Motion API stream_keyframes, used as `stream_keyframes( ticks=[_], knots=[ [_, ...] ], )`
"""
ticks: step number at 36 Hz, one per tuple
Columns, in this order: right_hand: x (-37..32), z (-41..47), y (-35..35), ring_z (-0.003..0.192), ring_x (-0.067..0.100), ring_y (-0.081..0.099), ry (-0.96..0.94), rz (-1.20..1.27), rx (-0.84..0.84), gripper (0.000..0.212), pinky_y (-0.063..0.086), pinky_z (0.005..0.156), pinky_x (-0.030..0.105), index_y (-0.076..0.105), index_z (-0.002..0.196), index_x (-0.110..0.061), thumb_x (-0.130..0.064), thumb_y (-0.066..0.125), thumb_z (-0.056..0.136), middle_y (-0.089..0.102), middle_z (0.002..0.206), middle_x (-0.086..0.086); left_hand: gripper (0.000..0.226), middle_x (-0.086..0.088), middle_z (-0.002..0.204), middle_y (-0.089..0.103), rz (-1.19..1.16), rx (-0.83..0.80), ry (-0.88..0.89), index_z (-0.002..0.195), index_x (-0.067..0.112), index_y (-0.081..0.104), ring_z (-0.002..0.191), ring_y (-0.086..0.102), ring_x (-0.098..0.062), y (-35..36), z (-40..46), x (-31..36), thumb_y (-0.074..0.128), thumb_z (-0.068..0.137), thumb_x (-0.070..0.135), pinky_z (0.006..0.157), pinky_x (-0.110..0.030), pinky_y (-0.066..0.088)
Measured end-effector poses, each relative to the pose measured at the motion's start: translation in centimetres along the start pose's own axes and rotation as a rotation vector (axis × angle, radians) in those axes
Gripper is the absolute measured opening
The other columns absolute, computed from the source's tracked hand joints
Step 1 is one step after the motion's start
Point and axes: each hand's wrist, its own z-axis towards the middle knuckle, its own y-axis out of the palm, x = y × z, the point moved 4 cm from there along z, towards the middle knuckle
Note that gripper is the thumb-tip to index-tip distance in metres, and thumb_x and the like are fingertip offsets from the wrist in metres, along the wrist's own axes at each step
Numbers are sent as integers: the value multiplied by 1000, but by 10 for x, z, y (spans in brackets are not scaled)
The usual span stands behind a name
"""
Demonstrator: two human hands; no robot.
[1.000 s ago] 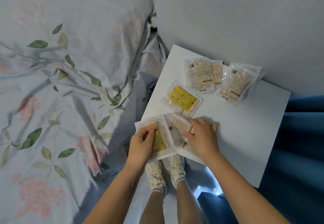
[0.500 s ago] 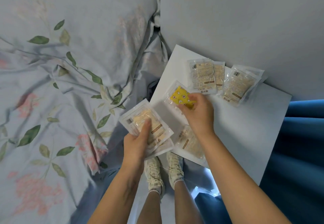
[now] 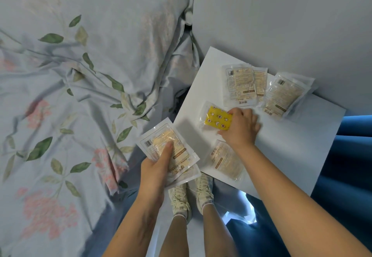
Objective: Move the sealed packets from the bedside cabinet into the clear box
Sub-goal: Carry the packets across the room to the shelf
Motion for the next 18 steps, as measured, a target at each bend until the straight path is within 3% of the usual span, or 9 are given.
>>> stream_keyframes(
  ticks=[2,5,7,10,12,14,16,18],
  knots=[
    [0,3,-4,123,29,37,-23,-101,-40,61,32,97,38,53,119,-15,-36,81,69,43,130,9,20,-6,90,76,-5,0,-5,94,11,72,87,73,-22,1,0,-1,65,87,28,93,-48,52],
    [3,9,-10,111,30,54,-90,-81,-28,50,41,85,37,52,109,-8,-36,77,75,59,116,11,20,-6,92,76,-11,3,-2,97,11,72,90,72,-23,2,0,0,65,88,28,94,-48,52],
    [7,9,-18,96,29,60,-138,133,-2,43,43,72,34,50,105,-6,-29,75,79,63,105,10,20,-6,92,76,-15,-2,4,97,11,72,90,72,-23,4,0,0,65,87,27,94,-48,52],
    [11,-1,-28,89,11,56,-207,503,-120,28,40,75,23,54,114,-14,-25,62,90,61,99,-6,19,-6,92,76,-25,2,-1,96,11,72,91,72,-23,6,1,0,65,87,27,94,-49,51],
    [16,-14,-29,81,4,57,-215,601,-219,5,39,71,22,59,97,-25,-29,56,94,61,87,-15,19,-7,93,76,-37,5,-5,96,12,72,91,72,-25,6,2,-1,65,87,28,94,-50,51],
    [31,-25,-21,79,11,55,-194,496,-250,19,40,66,24,58,73,-25,-36,64,87,56,79,-10,21,-7,93,76,-37,11,-9,97,12,71,91,72,-25,6,3,-1,66,87,29,94,-52,51],
    [48,-33,-8,103,19,46,-154,172,-278,28,41,82,29,64,75,-19,-47,72,76,51,104,-6,22,-6,93,76,-35,17,-11,98,12,71,91,72,-25,7,4,-2,67,86,31,94,-52,51],
    [60,-46,7,123,25,34,-147,-1,-282,37,36,97,33,66,84,-16,-50,75,72,40,134,-3,21,-6,93,76,-36,22,-15,96,12,71,91,72,-25,9,5,-3,67,86,31,94,-52,51]
  ],
)
